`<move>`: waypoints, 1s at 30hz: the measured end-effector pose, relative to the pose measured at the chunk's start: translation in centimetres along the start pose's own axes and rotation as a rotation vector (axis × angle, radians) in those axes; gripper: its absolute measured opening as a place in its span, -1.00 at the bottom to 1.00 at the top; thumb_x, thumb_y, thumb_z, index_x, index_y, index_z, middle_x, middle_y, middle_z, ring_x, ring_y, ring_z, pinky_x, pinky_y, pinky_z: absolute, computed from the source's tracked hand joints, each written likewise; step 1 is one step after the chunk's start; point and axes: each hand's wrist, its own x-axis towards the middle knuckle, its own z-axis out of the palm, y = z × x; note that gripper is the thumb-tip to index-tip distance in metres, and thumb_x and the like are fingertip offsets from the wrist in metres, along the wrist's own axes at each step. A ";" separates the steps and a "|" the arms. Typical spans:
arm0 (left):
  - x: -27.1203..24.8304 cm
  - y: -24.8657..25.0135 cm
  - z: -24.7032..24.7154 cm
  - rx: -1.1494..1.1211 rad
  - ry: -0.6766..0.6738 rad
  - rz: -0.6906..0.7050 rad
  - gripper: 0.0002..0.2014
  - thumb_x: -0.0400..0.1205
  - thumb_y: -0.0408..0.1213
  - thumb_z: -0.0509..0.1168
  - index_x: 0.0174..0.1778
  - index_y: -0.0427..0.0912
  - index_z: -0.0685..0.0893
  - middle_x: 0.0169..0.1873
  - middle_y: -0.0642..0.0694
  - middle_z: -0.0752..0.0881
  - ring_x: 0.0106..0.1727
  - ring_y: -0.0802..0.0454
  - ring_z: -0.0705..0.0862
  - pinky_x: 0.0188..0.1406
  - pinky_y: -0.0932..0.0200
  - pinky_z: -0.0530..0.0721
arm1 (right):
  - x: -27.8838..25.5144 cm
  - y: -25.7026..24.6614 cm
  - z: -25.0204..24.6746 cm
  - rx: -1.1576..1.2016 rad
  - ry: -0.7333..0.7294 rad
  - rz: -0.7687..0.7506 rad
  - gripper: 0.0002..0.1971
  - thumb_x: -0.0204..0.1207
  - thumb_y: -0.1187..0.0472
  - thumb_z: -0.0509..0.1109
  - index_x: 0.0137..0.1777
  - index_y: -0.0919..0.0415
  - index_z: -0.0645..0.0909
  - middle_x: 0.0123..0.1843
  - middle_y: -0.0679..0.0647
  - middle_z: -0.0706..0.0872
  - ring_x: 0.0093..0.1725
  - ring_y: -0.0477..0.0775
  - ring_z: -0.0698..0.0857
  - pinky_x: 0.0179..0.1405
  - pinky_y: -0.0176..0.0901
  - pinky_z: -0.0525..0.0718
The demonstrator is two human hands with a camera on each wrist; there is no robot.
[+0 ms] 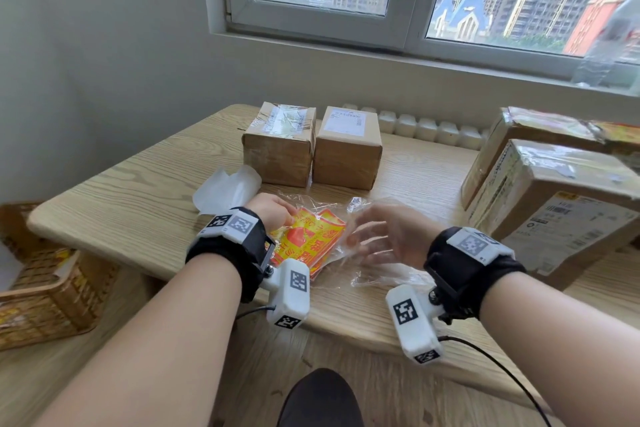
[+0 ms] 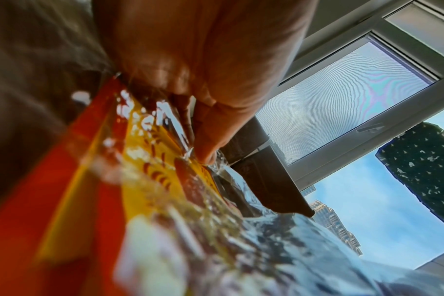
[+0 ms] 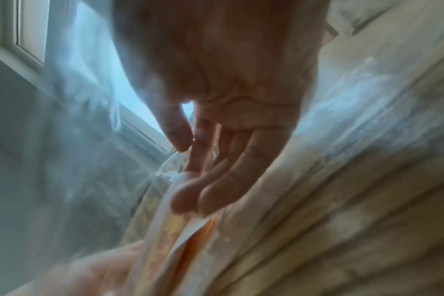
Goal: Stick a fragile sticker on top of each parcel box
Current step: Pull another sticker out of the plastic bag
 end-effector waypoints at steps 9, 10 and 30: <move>0.2 -0.1 0.2 -0.003 0.015 -0.008 -0.75 0.64 -0.41 0.30 0.22 -0.18 0.70 0.29 -0.14 0.64 0.31 -0.03 0.56 0.03 0.25 0.42 | 0.2 0.2 0.3 -0.191 0.154 0.072 -0.71 0.65 0.04 0.26 -0.16 0.25 0.60 -0.41 0.14 0.64 -0.62 -0.02 0.61 -0.62 -0.28 0.61; 0.2 -0.1 0.2 -0.003 0.014 -0.008 -0.75 0.64 -0.42 0.30 0.22 -0.18 0.70 0.29 -0.13 0.64 0.28 -0.02 0.56 0.02 0.25 0.42 | 0.1 0.3 0.1 -0.228 0.158 0.057 -0.79 0.61 0.12 0.33 -0.16 0.24 0.64 -0.45 0.11 0.62 -0.63 -0.05 0.57 -0.63 -0.31 0.55; 0.9 -0.4 0.4 0.022 0.020 0.014 -0.73 0.63 -0.44 0.29 0.23 -0.17 0.70 0.29 -0.14 0.65 0.20 -0.01 0.57 0.00 0.27 0.41 | -0.8 0.6 -0.2 -0.251 0.291 0.076 -0.75 0.60 0.17 0.33 -0.29 0.28 0.59 -0.41 0.14 0.65 -0.64 -0.08 0.60 -0.71 -0.35 0.55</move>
